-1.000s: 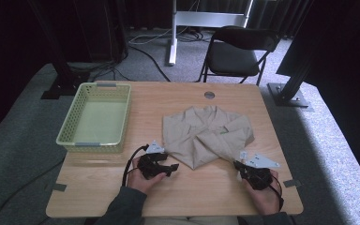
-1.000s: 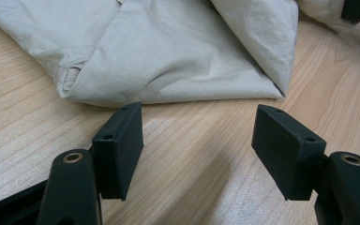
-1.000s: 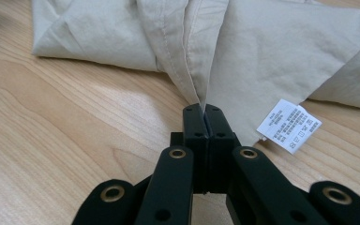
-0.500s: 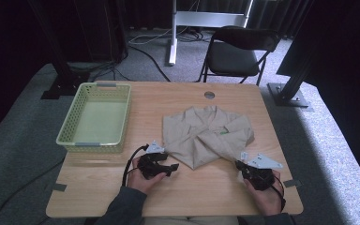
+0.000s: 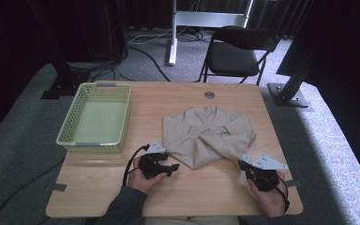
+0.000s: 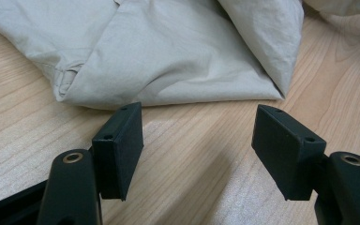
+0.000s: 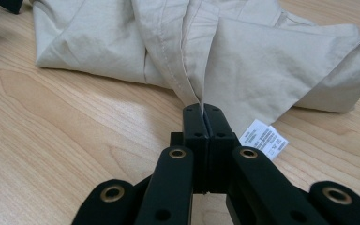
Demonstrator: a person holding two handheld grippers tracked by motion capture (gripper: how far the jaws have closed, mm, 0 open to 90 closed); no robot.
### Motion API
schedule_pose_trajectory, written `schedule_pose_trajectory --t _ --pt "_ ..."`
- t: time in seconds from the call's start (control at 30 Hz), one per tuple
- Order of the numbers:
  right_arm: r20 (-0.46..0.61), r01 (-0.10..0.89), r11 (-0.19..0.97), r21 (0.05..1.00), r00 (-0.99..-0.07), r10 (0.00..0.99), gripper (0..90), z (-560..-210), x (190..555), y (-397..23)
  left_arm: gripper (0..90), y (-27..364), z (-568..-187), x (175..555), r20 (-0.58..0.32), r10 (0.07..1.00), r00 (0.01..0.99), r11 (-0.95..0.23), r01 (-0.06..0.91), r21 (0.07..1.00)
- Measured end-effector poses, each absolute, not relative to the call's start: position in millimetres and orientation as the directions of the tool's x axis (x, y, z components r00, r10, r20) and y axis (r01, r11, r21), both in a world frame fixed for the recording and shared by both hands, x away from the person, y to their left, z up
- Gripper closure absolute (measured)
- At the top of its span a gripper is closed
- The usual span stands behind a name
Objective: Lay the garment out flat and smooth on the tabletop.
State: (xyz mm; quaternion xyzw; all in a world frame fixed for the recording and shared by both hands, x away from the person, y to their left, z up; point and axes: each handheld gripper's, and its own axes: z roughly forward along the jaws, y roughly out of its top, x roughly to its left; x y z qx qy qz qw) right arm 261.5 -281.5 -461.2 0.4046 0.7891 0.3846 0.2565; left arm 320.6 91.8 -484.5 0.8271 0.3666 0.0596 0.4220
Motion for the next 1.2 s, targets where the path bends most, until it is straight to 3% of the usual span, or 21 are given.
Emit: schedule_pose_trajectory --t 1.2 --pt "-0.119 0.415 0.368 0.832 -0.515 0.849 89.5 -446.4 245.7 -289.6 33.8 84.0 -484.2 318.9 -0.16 0.659 0.735 -0.409 0.529 0.743"
